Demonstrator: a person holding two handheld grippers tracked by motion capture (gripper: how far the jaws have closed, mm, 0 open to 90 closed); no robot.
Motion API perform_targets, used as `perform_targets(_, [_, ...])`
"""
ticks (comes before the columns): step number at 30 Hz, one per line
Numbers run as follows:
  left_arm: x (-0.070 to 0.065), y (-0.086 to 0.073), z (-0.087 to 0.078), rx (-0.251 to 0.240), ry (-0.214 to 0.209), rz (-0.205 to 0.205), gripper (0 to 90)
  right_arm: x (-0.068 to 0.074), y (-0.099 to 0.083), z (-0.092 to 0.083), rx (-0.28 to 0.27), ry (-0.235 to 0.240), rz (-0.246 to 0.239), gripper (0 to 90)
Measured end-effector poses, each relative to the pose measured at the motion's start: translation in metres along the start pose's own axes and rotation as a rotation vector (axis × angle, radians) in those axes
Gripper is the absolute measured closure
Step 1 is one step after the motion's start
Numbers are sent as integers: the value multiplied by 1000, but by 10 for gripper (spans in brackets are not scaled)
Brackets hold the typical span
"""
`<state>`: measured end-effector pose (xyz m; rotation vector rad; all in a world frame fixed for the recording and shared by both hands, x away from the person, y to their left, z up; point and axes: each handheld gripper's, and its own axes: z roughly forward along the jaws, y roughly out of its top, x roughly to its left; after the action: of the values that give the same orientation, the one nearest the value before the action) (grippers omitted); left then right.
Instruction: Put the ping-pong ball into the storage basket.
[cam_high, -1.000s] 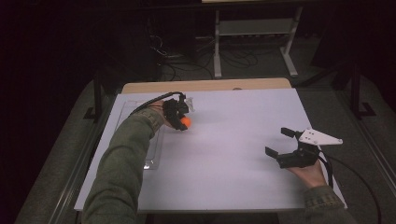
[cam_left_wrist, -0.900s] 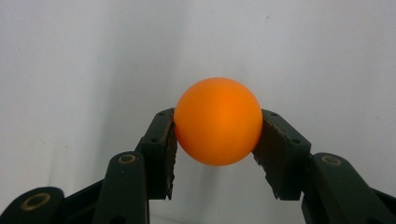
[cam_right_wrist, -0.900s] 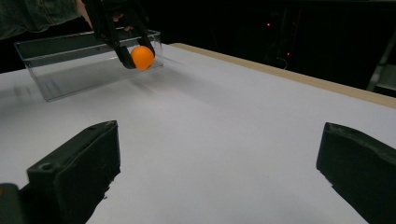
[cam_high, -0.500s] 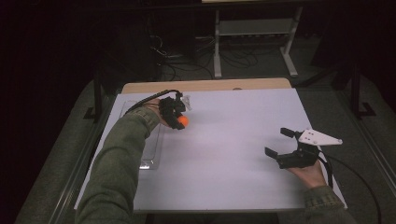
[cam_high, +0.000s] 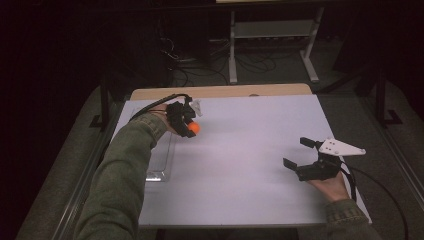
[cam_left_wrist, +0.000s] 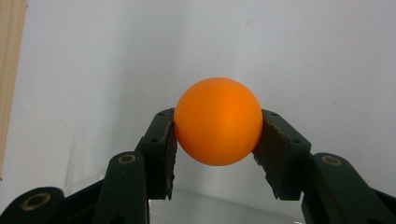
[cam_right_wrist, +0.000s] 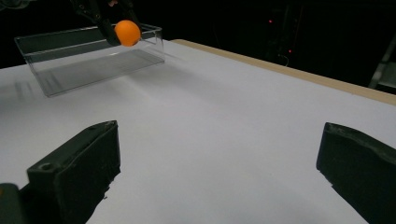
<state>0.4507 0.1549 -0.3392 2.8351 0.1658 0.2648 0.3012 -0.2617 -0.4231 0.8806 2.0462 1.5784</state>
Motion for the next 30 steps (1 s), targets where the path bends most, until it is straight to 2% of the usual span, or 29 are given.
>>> perform_targets(10, [-3, 2, -9, 1, 8, 4, 501, 0, 0, 0, 1, 3, -1, 0])
perform_targets(16, [-6, 4, -18, -27, 20, 0, 501, 0, 0, 0, 2, 3, -4, 0])
perform_targets(24, [-12, 2, -34, -38, 43, -7, 501, 0, 0, -1, -1, 1, 3, 0])
perform_targets(30, [-17, 3, -47, -35, 58, 6, 501, 1, 0, -1, 1, 4, -1, 0])
